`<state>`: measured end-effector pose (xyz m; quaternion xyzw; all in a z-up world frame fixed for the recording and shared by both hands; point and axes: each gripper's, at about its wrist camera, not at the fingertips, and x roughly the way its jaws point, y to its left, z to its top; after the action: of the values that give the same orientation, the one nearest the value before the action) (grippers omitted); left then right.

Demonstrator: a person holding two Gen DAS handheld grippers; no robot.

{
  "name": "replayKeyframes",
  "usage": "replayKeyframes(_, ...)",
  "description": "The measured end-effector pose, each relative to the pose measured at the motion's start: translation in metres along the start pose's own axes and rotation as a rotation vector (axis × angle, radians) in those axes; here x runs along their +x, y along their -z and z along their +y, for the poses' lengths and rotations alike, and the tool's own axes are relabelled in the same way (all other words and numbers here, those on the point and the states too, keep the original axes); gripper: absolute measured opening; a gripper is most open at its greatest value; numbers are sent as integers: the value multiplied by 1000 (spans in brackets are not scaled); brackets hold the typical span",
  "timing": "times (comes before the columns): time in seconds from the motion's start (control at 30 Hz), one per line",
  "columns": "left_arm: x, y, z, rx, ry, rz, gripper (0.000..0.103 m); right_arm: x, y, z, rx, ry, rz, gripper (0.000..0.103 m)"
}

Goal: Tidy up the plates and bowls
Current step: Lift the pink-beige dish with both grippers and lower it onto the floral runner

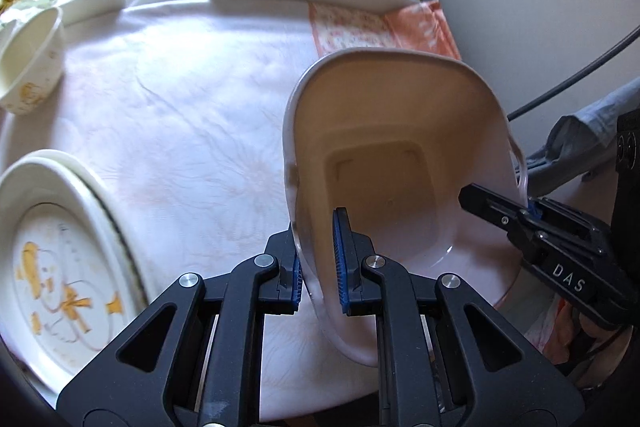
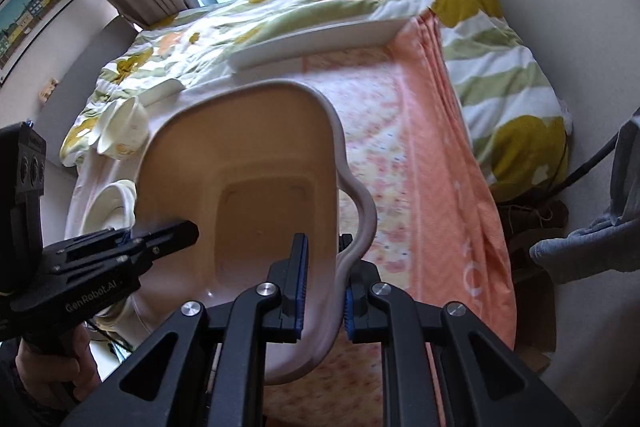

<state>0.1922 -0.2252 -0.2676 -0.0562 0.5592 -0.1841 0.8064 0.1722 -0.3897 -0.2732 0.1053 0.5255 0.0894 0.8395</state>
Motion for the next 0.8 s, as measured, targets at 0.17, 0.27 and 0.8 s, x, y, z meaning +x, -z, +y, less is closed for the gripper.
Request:
replayKeyframes(0.17,16,0,-1,13,-15,22,11,9,5,-12,12,9,16,14)
replayKeyframes(0.27,20,2,-1,23,-22,32,11,13,8,-15,14,14,31,14)
replayKeyframes(0.8,24,-2,-9,53,-90,35,83,14,14,-16,-4,30,55,14)
